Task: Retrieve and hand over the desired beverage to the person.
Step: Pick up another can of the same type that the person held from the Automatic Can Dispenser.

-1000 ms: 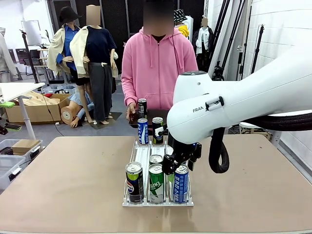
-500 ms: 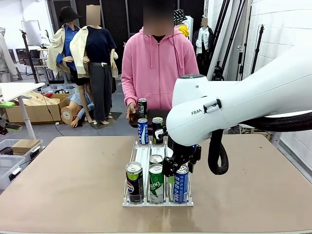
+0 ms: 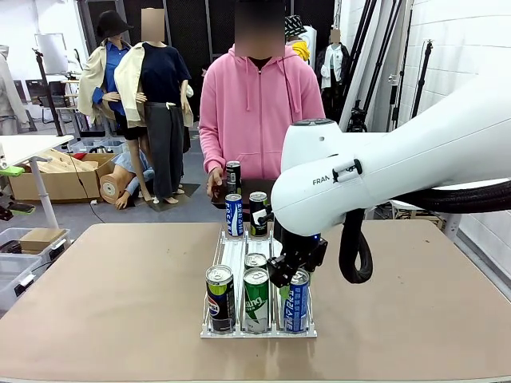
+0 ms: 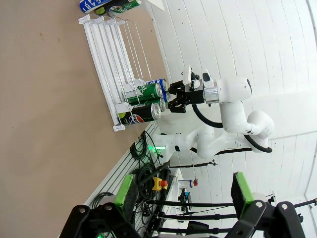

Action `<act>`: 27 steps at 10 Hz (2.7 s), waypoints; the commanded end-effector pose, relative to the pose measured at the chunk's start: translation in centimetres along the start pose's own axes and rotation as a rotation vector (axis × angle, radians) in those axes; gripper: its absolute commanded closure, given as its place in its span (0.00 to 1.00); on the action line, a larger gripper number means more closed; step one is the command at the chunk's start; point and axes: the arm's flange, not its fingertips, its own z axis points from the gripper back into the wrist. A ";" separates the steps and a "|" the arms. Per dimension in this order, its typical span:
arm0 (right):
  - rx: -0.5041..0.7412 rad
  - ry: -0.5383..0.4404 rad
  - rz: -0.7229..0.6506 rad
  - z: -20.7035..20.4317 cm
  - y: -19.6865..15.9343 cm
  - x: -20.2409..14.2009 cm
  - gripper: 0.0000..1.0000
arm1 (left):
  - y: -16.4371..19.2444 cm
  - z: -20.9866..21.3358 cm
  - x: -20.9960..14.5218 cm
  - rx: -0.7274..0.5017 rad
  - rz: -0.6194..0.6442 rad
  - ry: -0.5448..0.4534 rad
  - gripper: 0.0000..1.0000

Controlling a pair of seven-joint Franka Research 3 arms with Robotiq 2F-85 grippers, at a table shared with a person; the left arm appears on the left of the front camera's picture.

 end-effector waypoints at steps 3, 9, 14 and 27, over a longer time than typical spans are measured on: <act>-0.028 0.036 -0.024 0.1 0.0 0.7 0.78 | -0.2 -0.2 -0.5 0.014 0.000 -0.012 0.00; -0.001 0.006 -0.003 0.0 0.0 0.1 0.81 | -0.2 -0.2 -0.5 0.014 0.000 -0.012 0.00; -0.057 0.000 -0.015 7.6 -1.6 -0.6 0.81 | -0.2 -0.2 -0.5 0.014 0.000 -0.012 0.00; -0.123 -0.063 -0.066 23.4 -16.5 -9.1 0.81 | -0.2 -0.2 -0.5 0.014 0.000 -0.012 0.00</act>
